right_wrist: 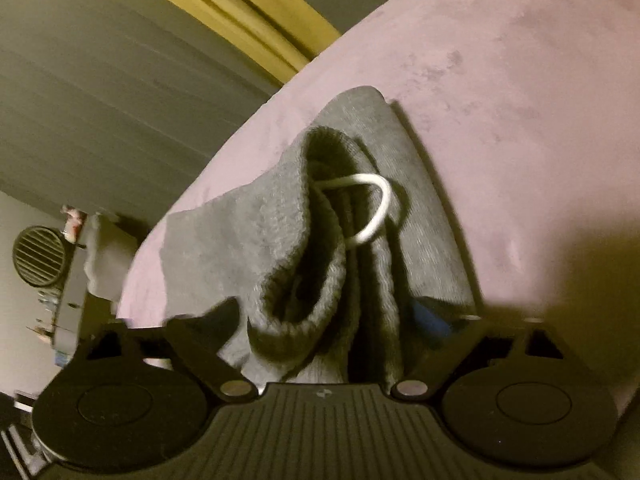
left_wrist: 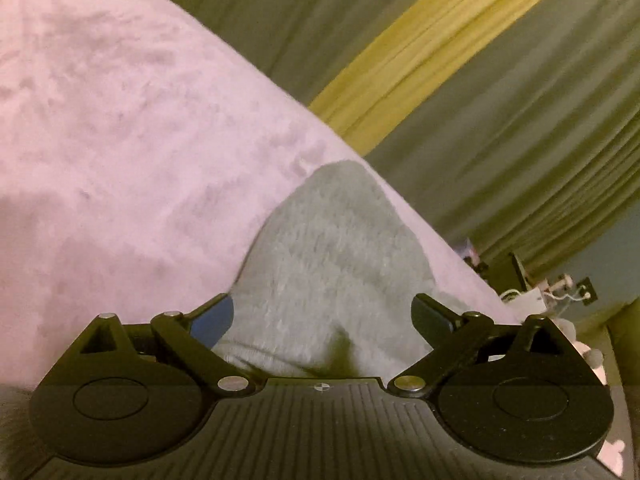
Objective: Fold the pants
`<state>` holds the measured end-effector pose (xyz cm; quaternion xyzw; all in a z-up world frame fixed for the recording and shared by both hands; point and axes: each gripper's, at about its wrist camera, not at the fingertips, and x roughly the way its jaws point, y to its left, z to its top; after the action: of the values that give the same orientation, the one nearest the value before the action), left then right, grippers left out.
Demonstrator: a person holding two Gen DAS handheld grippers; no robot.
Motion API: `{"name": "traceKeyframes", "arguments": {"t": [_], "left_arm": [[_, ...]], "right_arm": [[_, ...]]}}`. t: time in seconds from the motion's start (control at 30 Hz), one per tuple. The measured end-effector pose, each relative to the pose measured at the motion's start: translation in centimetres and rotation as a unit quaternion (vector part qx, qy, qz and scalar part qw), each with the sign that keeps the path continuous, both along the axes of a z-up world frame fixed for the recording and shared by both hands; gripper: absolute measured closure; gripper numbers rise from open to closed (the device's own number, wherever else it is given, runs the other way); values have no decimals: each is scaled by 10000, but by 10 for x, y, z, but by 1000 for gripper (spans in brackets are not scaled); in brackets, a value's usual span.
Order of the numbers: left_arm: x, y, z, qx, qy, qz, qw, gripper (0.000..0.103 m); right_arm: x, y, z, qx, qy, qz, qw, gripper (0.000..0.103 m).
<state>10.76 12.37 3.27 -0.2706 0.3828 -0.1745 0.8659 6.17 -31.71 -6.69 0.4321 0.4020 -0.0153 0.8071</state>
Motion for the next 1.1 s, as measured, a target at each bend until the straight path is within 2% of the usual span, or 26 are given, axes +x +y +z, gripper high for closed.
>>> {"name": "traceKeyframes", "arguments": {"t": [0.1,0.2,0.23,0.33,0.43,0.57,0.63,0.67,0.7,0.77,0.8,0.83,0.97,1.0,1.03,1.07,1.1], "left_arm": [[-4,-9,-12,160,-24,-236,9996,4],[-2,-15,-23,231,9,-323,9992,4],[0,-16,-24,300,37,-264,9992,4],[-3,-20,-27,613,115,-30,9980,4],[-4,-29,-26,1079,144,52,9940,4],[-5,-42,-28,1515,29,-112,9884,4],[-5,-47,-29,1640,25,-191,9863,4],[-4,-48,-29,1670,21,-215,9857,4],[-5,-48,-30,1695,23,-224,9853,4],[-5,-47,-30,1707,43,-209,9851,4],[-4,-46,-31,1698,67,-201,9853,4],[-4,-45,-31,1687,101,-193,9854,4],[-2,-41,-31,1616,235,-199,9864,4],[-2,-40,-31,1579,262,-192,9869,4],[-1,-39,-32,1524,292,-185,9877,4],[0,-38,-32,1473,303,-181,9885,4],[0,-36,-32,1407,321,-161,9894,4]], "right_arm": [[6,2,0,-7,-19,41,10000,48],[13,2,-12,301,95,83,9995,45],[16,3,-16,400,138,44,9991,47],[18,5,-12,281,94,-60,9995,60],[12,-1,-3,379,-198,-204,9989,63],[4,-13,0,260,-449,-332,9981,63],[10,-14,-12,58,-144,-140,9998,59],[13,-11,-17,-193,70,2,9998,59],[12,-9,-17,-276,22,90,9996,56],[8,-7,-6,-413,-60,65,9991,43],[4,-9,2,-561,-146,-8,9983,31],[-2,-9,10,-700,-252,-94,9972,26],[-26,-15,35,-1163,-589,-548,9900,27],[-30,-19,37,-1251,-620,-684,9878,27],[-38,-30,36,-1229,-608,-794,9874,35],[-41,-37,32,-1060,-576,-912,9885,43],[-42,-43,26,-743,-532,-1013,9907,57]]}}
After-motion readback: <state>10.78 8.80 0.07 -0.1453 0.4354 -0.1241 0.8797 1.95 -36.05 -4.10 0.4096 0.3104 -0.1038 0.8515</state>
